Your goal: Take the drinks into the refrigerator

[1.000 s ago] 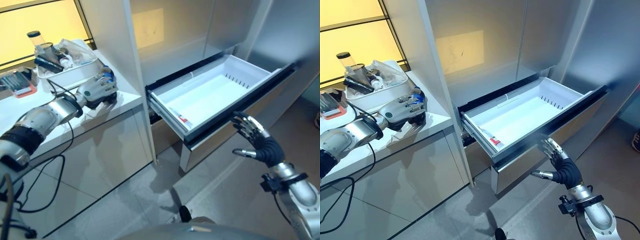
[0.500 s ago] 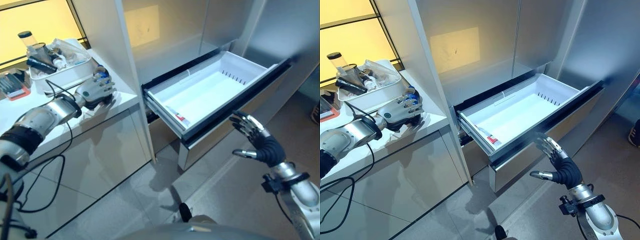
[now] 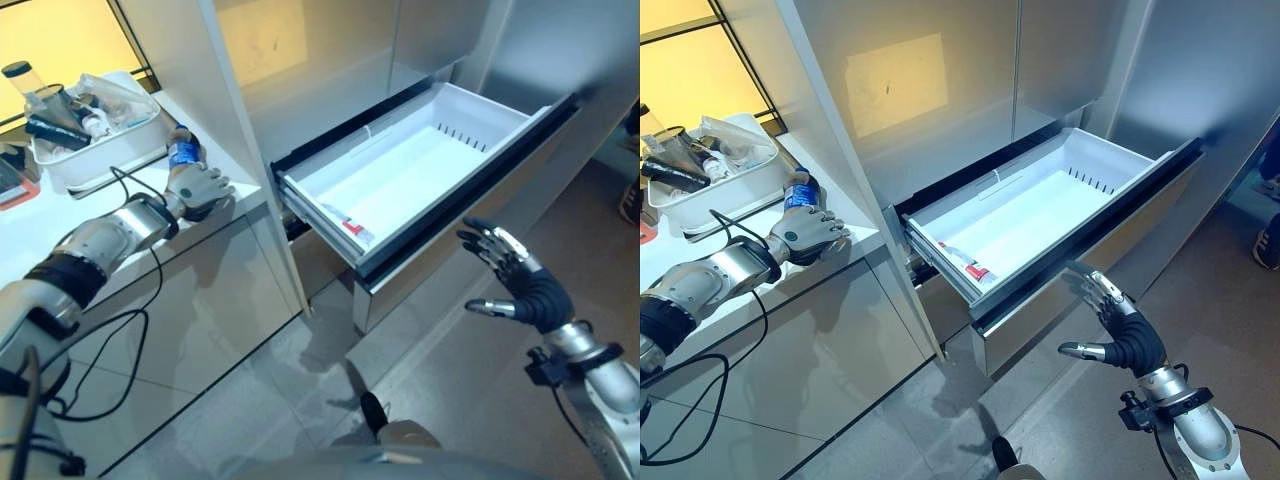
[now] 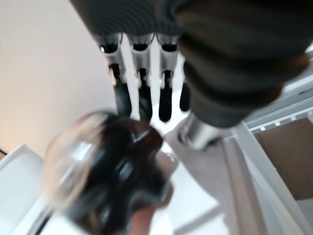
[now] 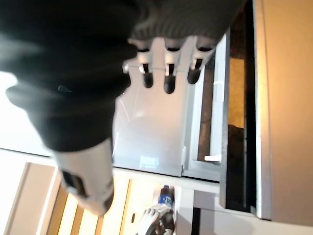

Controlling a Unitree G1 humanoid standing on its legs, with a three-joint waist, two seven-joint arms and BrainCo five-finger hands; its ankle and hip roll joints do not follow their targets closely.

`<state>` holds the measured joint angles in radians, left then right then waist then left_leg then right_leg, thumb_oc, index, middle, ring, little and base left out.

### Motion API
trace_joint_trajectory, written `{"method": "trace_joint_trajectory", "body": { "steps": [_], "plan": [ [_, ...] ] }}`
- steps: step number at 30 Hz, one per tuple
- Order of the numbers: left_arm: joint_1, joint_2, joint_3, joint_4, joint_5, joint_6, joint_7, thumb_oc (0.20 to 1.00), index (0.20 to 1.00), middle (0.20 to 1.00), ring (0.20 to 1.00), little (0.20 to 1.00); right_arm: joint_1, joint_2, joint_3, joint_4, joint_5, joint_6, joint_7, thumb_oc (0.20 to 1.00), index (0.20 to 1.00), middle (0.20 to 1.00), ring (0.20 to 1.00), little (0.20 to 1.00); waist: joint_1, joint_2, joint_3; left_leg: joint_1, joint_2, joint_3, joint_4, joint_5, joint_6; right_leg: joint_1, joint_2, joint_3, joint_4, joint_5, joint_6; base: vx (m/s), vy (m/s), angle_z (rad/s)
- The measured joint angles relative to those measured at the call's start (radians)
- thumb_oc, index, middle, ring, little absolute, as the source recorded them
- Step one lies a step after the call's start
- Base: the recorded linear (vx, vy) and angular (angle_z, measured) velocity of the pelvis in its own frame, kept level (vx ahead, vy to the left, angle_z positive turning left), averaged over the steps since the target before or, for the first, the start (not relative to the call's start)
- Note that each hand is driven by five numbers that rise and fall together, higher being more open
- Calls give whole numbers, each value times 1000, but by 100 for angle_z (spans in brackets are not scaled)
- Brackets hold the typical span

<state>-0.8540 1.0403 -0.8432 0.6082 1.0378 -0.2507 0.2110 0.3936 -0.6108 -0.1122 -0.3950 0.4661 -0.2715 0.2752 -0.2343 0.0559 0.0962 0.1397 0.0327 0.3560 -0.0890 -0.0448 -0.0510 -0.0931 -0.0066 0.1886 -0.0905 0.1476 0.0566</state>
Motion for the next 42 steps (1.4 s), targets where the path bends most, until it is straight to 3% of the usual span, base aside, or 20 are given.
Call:
{"method": "trace_joint_trajectory", "body": {
  "steps": [21,22,23,27,28,31,34,42],
  "plan": [
    [0,0,2,45,0,0,-24,200,200,200,200,200,1,4,-22,0,30,1,7,1000,1000,1000,1000,1000,5,-1,17,6,1,-4,0,0,0,7,0,-4,0,0,0,0,0,0],
    [1,0,6,47,0,0,-26,476,476,476,476,476,-1,4,-22,0,30,1,8,1000,1000,1000,1000,1000,4,-1,19,7,2,-5,0,0,0,9,0,-6,0,0,-1,0,0,0],
    [6,-1,24,47,-3,0,-29,1000,1000,1000,1000,1000,-1,4,-22,0,30,1,8,1000,1000,1000,1000,1000,5,-2,22,9,2,-6,0,0,0,11,0,-6,0,-1,-1,-18,1,4],
    [94,-113,284,78,-182,30,-36,1000,1000,1000,1000,1000,-5,7,-20,0,30,1,9,1000,1000,1000,1000,1000,7,-2,29,15,3,-11,0,1,0,20,0,-11,0,-2,-3,-15,-4,4],
    [124,-189,416,112,-293,57,-45,1000,1000,1000,1000,1000,-10,12,-20,0,29,2,11,1000,1000,1000,1000,1000,5,-1,30,17,4,-13,0,1,0,22,0,-13,0,-3,-4,0,0,0],
    [122,-218,491,177,-520,91,-91,1000,1000,1000,1000,1000,-19,14,-18,0,28,17,19,1000,1000,1000,1000,1000,1,-5,32,19,6,-13,0,1,-1,21,1,-13,-1,-5,-6,0,0,0],
    [85,-232,510,261,-599,112,-115,1000,1000,1000,1000,1000,-20,15,-9,0,26,41,21,1000,1000,1000,1000,1000,4,-4,32,21,7,-14,0,2,-2,27,2,-15,0,-5,-7,-5,-2,1],
    [22,-233,472,422,-586,163,-152,1000,1000,1000,1000,1000,-23,15,7,0,25,62,29,1000,1000,1000,1000,1000,7,-4,31,24,11,-33,0,6,-6,38,1,-34,-2,-7,-10,-1,-9,6]
  ]
}}
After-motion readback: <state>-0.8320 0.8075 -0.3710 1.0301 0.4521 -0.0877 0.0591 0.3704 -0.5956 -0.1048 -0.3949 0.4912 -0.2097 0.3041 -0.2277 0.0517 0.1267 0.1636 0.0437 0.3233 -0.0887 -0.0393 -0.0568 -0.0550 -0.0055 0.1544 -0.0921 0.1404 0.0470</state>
